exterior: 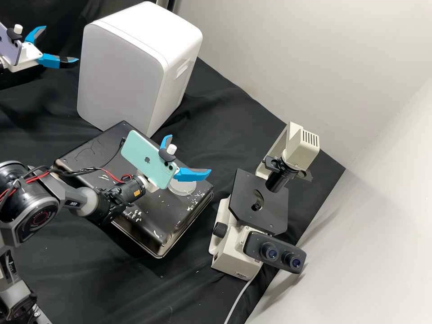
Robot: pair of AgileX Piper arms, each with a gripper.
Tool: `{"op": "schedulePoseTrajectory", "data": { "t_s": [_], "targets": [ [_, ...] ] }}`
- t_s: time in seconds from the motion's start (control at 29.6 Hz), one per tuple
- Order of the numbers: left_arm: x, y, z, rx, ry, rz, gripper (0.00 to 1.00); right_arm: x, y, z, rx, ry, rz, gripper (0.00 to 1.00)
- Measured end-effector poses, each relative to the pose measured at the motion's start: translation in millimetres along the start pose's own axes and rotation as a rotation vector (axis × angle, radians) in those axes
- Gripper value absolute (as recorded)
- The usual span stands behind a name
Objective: Place the petri dish on the microscope
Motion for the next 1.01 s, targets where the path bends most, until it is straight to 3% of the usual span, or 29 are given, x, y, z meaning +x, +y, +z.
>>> {"op": "schedulePoseTrajectory", "data": {
  "t_s": [0.27, 0.37, 0.51, 0.61, 0.71, 0.78, 1.01],
  "targets": [
    [-30.1, -2.4, 33.9, -0.027, -0.113, -0.023, 1.00, 0.0, 0.0, 0.0, 0.000, 0.000, 0.000, 1.00],
    [-41.2, -4.8, 41.7, -0.027, -0.149, -0.037, 1.00, 0.0, 0.0, 0.0, 0.000, 0.000, 0.000, 1.00],
    [-54.1, -14.0, 47.9, -0.046, -0.184, -0.075, 1.00, 0.0, 0.0, 0.0, 0.000, 0.000, 0.000, 1.00],
    [-63.4, -22.1, 50.5, -0.081, -0.202, -0.103, 1.00, 0.0, 0.0, 0.0, 0.000, 0.000, 0.000, 1.00],
    [-74.9, -30.8, 55.0, -0.086, -0.243, -0.132, 1.00, 0.0, 0.0, 0.0, 0.000, 0.000, 0.000, 1.00],
    [-81.1, -34.3, 57.8, -0.080, -0.272, -0.137, 1.00, 0.0, 0.0, 0.0, 0.000, 0.000, 0.000, 1.00],
    [-98.7, -39.1, 64.0, -0.079, -0.346, -0.104, 1.00, 0.0, 0.0, 0.0, 0.000, 0.000, 0.000, 1.00]
  ]
}}
